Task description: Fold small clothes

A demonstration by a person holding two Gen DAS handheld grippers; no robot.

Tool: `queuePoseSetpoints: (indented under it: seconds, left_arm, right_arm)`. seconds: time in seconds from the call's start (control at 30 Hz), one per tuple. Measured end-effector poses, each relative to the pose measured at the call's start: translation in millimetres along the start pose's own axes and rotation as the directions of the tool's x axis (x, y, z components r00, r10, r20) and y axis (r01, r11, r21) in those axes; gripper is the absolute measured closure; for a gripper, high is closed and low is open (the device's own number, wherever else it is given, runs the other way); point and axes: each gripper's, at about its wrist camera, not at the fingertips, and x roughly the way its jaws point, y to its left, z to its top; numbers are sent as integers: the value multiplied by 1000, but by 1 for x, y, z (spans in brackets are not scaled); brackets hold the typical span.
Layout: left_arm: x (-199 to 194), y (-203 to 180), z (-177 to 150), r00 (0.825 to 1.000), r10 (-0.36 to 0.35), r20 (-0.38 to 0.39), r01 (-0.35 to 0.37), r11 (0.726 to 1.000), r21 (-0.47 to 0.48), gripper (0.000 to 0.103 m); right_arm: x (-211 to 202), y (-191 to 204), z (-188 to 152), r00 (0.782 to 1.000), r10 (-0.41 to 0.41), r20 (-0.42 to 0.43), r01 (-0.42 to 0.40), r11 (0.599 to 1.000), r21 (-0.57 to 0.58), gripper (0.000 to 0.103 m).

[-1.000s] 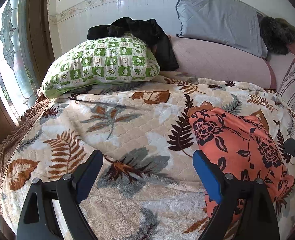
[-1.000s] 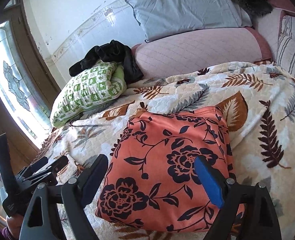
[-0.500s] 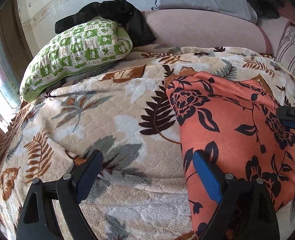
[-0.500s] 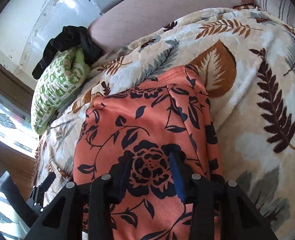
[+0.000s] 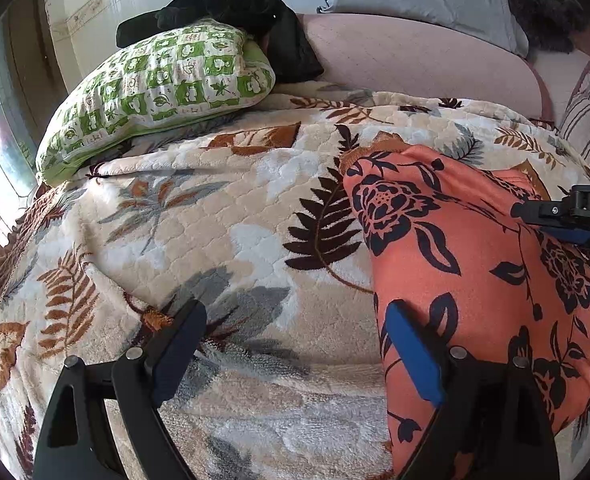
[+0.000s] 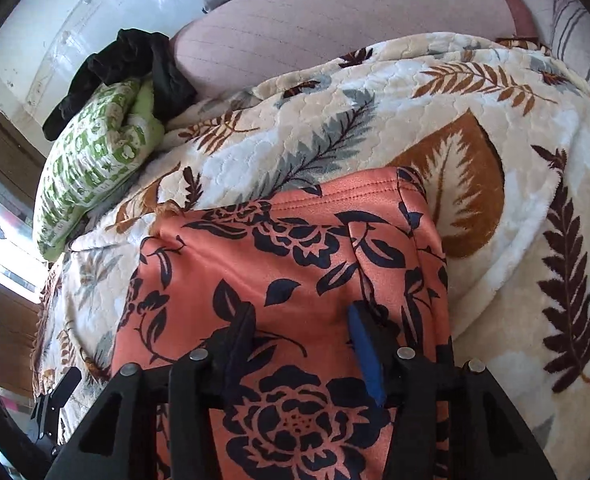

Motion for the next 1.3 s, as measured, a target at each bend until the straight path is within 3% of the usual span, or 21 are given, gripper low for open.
queuePoseSetpoints:
  seconds: [0.2, 0.33, 0.47, 0.73, 0.97, 1.13, 1.3]
  left_arm:
    - [-4, -3, -2, 1000, 16, 14, -16, 1000, 19, 12]
    - [-7, -5, -4, 1000, 20, 22, -21, 999, 28, 12]
    - [-7, -6, -5, 999, 24, 31, -26, 999, 39, 12]
    - [-5, -5, -3, 999, 20, 29, -21, 999, 28, 12]
    - [-2, -4, -2, 1000, 16, 26, -17, 1000, 18, 12]
    - [0, -5, -2, 999, 14, 29, -15, 1000, 17, 12]
    - [0, -4, -2, 1000, 13, 29, -14, 1000, 15, 12]
  right_arm:
    - [-43, 3, -23, 997, 69, 32, -69, 998, 7, 51]
    - [-60, 5, -45, 1000, 22, 13, -22, 1000, 4, 50]
    - [-35, 1, -54, 996, 1, -84, -1, 1000, 2, 50]
    - [-32, 7, -51, 997, 9, -80, -12, 999, -36, 44]
    - [-52, -2, -39, 999, 46, -8, -46, 999, -18, 44]
    - [-27, -13, -40, 994, 22, -105, -22, 1000, 8, 44]
    - [-31, -13, -38, 995, 38, -96, -38, 999, 5, 44]
